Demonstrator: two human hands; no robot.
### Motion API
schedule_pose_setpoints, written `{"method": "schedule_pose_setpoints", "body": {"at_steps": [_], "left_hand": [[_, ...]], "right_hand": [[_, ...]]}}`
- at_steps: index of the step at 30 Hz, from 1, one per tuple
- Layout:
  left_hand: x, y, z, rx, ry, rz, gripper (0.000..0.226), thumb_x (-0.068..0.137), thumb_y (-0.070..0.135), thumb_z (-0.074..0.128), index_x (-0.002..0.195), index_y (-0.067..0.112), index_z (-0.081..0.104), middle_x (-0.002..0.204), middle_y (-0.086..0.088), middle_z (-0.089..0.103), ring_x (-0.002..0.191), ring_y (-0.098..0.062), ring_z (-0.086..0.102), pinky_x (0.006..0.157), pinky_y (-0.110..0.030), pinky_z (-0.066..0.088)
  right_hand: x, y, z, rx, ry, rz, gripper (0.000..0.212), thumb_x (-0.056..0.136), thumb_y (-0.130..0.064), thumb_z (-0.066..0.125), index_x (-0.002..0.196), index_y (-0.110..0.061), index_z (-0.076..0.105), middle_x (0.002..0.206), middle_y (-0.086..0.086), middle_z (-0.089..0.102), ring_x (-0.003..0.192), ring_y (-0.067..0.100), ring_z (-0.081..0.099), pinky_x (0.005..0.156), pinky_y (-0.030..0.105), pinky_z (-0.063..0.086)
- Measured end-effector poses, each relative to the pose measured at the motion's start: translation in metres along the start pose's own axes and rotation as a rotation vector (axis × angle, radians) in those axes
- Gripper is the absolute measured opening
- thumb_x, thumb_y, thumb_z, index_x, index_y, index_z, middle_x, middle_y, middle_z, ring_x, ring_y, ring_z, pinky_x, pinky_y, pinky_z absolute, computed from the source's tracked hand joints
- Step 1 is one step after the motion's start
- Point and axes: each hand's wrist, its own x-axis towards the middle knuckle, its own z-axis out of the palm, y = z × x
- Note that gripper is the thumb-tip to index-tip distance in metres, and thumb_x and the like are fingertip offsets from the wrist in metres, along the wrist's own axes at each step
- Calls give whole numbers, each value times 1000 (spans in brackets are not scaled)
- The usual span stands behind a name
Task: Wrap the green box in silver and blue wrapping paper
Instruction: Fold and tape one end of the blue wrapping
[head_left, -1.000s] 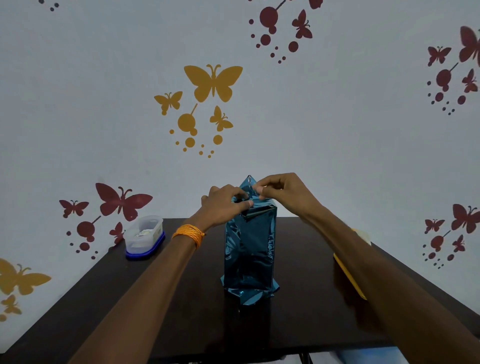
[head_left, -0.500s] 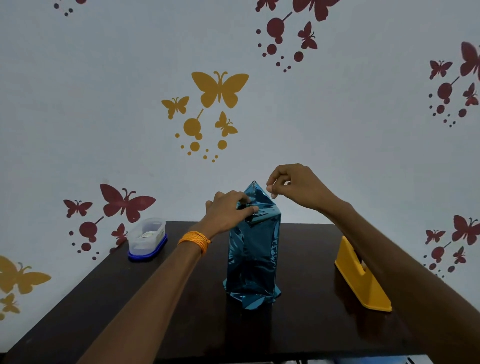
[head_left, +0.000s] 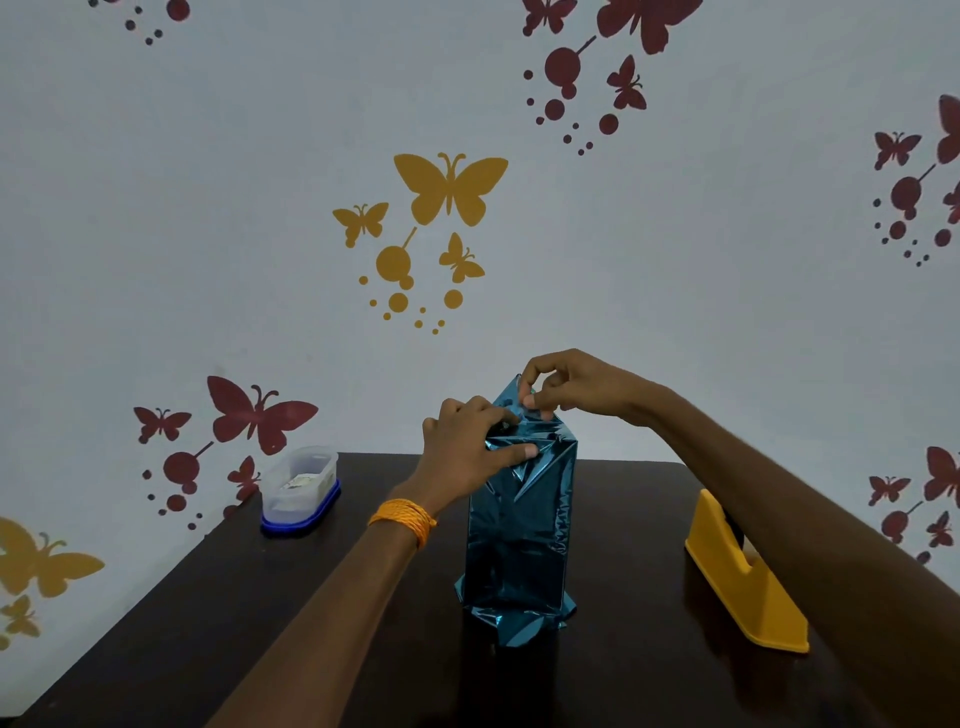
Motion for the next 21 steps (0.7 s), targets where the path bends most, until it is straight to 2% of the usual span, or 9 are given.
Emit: {"method": "schedule_pose_setpoints", "body": {"at_steps": [5, 8, 11, 14, 17, 18, 21], "left_hand": [[-2, -2, 2, -166, 56, -51, 88, 74, 69, 67, 145, 33, 29, 127, 9, 59, 124, -19, 41, 88, -38, 25], [-2, -3, 4, -206, 71, -57, 100, 72, 68, 71, 148, 34, 17, 124, 10, 59, 123, -18, 43, 87, -38, 25], [-3, -4, 5, -218, 75, -51, 103, 72, 67, 71, 150, 35, 13, 123, 11, 59, 122, -18, 43, 86, -38, 25], [-2, -3, 5, -219, 70, -55, 103, 72, 66, 72, 151, 35, 13, 123, 10, 59, 123, -19, 42, 86, -38, 25], [-1, -3, 5, -211, 68, -54, 103, 72, 67, 71, 150, 35, 13, 124, 10, 59, 125, -19, 42, 87, -38, 25], [-1, -4, 5, -210, 67, -54, 103, 72, 67, 71, 150, 34, 13, 125, 10, 59, 125, -19, 42, 87, -38, 24], [-2, -4, 5, -211, 67, -55, 104, 71, 67, 71, 151, 35, 13, 125, 9, 59, 126, -19, 41, 87, -38, 25]], "right_hand": [[17, 7, 1, -43, -76, 4, 8, 96, -9, 63, 99, -3, 67, 64, -13, 67, 62, 0, 59, 58, 7, 41], [24, 11, 2, -70, -127, 16, 9, 96, -10, 63, 100, -3, 67, 71, -10, 68, 65, 3, 61, 65, 13, 47], [29, 15, 1, -72, -174, 34, 6, 95, -12, 65, 97, -7, 67, 85, 7, 70, 70, 7, 63, 74, 24, 51], [33, 16, -1, -79, -208, 50, 4, 94, -15, 67, 95, -11, 68, 85, 6, 70, 72, 8, 62, 80, 32, 51], [37, 15, -3, -107, -222, 59, 5, 94, -18, 67, 95, -13, 69, 92, 13, 71, 77, 10, 62, 86, 40, 52], [38, 14, -3, -112, -227, 58, 4, 94, -18, 67, 95, -14, 69, 91, 13, 71, 77, 10, 61, 85, 39, 51], [38, 12, -2, -126, -244, 55, 3, 95, -14, 65, 94, -12, 67, 82, 1, 68, 73, 8, 60, 72, 24, 46]]}}
